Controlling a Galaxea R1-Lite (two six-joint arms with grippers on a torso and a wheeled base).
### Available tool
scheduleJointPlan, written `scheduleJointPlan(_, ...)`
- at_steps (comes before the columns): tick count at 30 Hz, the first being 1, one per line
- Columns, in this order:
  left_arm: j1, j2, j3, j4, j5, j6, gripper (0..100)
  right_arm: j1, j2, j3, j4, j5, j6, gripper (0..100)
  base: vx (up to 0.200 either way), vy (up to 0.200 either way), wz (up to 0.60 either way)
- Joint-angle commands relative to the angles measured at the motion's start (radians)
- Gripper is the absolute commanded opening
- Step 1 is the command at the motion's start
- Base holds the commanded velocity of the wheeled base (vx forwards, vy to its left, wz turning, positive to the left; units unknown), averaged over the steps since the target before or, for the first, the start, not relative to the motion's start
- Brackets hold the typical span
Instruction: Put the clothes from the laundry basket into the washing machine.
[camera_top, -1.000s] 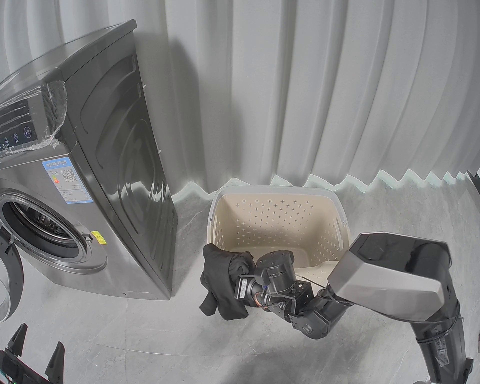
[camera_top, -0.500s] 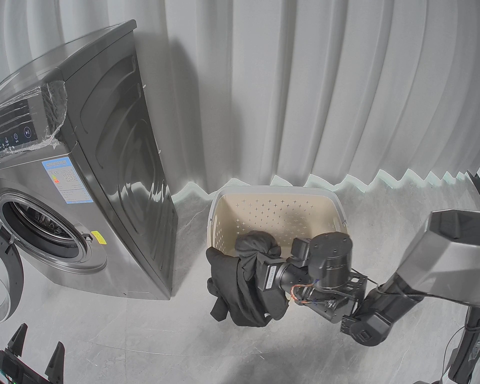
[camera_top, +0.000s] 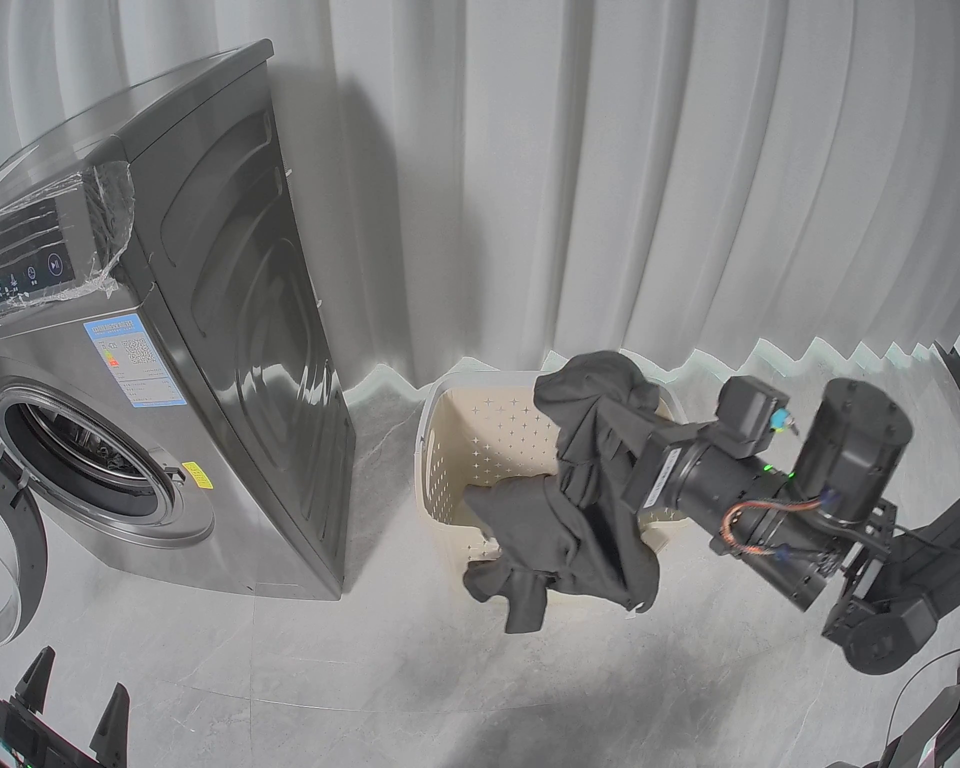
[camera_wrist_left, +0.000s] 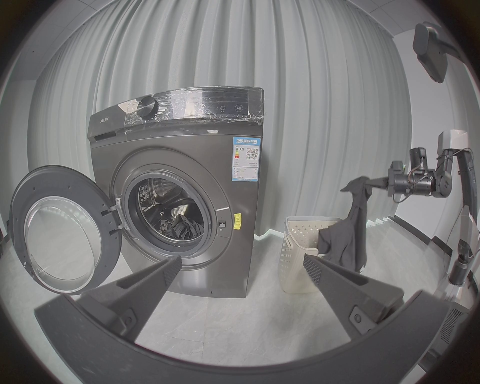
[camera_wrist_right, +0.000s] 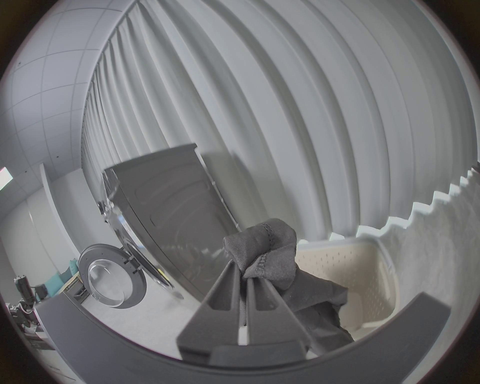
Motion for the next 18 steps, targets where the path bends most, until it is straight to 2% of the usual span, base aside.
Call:
scheduleJointPlan(1,0.0,-0.016,0.016,0.0,0.0,0.003,100,-0.046,-0.147,0.021,-0.001,0.008,-0.045,0,0.0,0.0,0.0)
scheduleJointPlan(7,0.0,-0.016,0.016,0.0,0.0,0.008,100,-0.087,-0.173,0.067,-0.008,0.007,-0.102,0,0.0,0.0,0.0)
scheduleJointPlan(15,0.0,-0.016,0.016,0.0,0.0,0.005,100,-0.122,-0.159,0.056,-0.071,0.01,-0.146,0,0.0,0.0,0.0)
scheduleJointPlan(16,0.0,-0.016,0.016,0.0,0.0,0.003,100,-0.125,-0.158,0.069,-0.081,0.008,-0.174,0,0.0,0.0,0.0)
scheduleJointPlan(18,0.0,-0.016,0.016,0.0,-0.003,0.009,100,-0.127,-0.156,0.089,-0.083,0.005,-0.184,0,-0.2,0.0,0.0)
